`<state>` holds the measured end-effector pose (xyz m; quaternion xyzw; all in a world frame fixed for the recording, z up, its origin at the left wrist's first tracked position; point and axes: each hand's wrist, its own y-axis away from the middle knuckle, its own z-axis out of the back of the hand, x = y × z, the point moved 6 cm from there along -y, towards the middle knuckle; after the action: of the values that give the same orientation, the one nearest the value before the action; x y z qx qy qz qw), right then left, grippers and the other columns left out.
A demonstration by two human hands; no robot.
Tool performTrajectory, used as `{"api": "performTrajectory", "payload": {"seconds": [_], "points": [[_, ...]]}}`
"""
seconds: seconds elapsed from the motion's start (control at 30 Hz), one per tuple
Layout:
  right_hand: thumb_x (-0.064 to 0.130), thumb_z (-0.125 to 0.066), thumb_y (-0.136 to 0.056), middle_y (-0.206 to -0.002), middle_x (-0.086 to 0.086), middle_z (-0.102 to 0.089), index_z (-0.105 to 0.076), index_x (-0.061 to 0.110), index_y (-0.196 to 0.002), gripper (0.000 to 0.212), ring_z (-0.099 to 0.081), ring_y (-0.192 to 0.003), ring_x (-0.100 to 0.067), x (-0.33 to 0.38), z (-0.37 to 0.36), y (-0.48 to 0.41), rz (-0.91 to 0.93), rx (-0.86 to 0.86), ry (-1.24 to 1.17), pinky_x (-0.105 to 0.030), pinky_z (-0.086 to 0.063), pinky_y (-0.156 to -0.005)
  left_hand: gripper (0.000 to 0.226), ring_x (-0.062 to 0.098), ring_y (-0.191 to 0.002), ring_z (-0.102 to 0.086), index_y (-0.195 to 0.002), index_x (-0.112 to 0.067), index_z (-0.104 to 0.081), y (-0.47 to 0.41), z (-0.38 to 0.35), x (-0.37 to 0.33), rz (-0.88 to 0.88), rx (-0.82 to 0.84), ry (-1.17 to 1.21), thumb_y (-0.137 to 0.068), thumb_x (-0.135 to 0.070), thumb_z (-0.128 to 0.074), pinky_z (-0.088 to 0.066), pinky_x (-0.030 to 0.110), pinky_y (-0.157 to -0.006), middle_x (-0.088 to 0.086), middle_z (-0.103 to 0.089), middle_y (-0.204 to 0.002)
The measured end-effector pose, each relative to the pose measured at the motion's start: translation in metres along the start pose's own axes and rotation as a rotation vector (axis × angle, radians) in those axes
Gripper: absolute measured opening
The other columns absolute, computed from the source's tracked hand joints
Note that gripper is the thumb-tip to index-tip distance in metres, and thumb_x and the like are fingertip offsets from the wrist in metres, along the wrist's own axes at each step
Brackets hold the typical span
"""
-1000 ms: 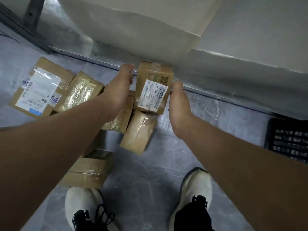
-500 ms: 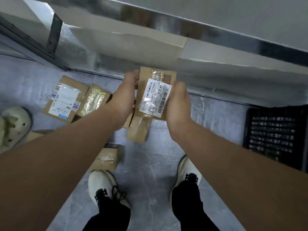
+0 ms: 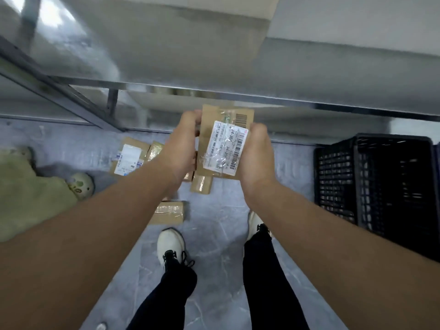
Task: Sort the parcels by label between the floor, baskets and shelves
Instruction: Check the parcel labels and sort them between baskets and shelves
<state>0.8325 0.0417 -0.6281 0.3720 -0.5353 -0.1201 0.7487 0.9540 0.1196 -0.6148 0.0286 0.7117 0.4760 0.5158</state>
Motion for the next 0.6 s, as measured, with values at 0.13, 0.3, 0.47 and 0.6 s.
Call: {"api": "performTrajectory", "payload": {"seconds": [0.13, 0.3, 0.47, 0.6], "points": [[0.061, -0.036, -0.082, -0.098, 0.003, -0.073, -0.065, 0.03, -0.098, 0.045, -0.069, -0.099, -0.027, 0.061, 0.009, 0.06, 0.077, -0.02, -0.017, -0.055, -0.058, -0.102, 0.058, 0.017, -0.091, -0.068, -0.066, -0.045, -0.075, 0.066, 0.0, -0.067, -0.067, 0.033, 0.001, -0.104, -0.048, -0.031, -0.054, 0.036, -0.08, -0.023, -0.074, -0.076], [0.055, -0.037, -0.094, -0.09, 0.008, -0.07, -0.065, 0.027, -0.106, 0.041, -0.066, -0.087, -0.018, 0.146, 0.024, 0.145, 0.192, -0.065, -0.028, -0.044, -0.06, -0.088, 0.041, 0.025, -0.095, -0.07, -0.09, -0.037, -0.073, 0.146, 0.009, -0.15, -0.182, 0.002, 0.06, -0.102, -0.049, -0.036, -0.057, 0.048, -0.089, -0.015, -0.076, -0.089], [0.05, -0.035, -0.104, -0.095, 0.005, -0.071, -0.065, 0.021, -0.12, 0.045, -0.068, -0.088, -0.014, 0.21, 0.048, 0.224, 0.307, -0.082, -0.014, -0.035, -0.053, -0.074, 0.038, 0.027, -0.111, -0.067, -0.112, -0.034, -0.067, 0.23, 0.006, -0.211, -0.286, 0.068, 0.05, -0.103, -0.05, -0.034, -0.056, 0.047, -0.093, -0.005, -0.066, -0.123], [0.053, -0.035, -0.093, -0.096, 0.005, -0.074, -0.067, 0.021, -0.121, 0.053, -0.072, -0.088, -0.018, 0.253, 0.071, 0.283, 0.349, -0.1, -0.088, -0.034, -0.058, -0.072, 0.035, 0.026, -0.106, -0.069, -0.106, -0.035, -0.066, 0.3, -0.004, -0.252, -0.356, 0.079, 0.065, -0.103, -0.049, -0.035, -0.055, 0.049, -0.096, -0.014, -0.068, -0.11]]}}
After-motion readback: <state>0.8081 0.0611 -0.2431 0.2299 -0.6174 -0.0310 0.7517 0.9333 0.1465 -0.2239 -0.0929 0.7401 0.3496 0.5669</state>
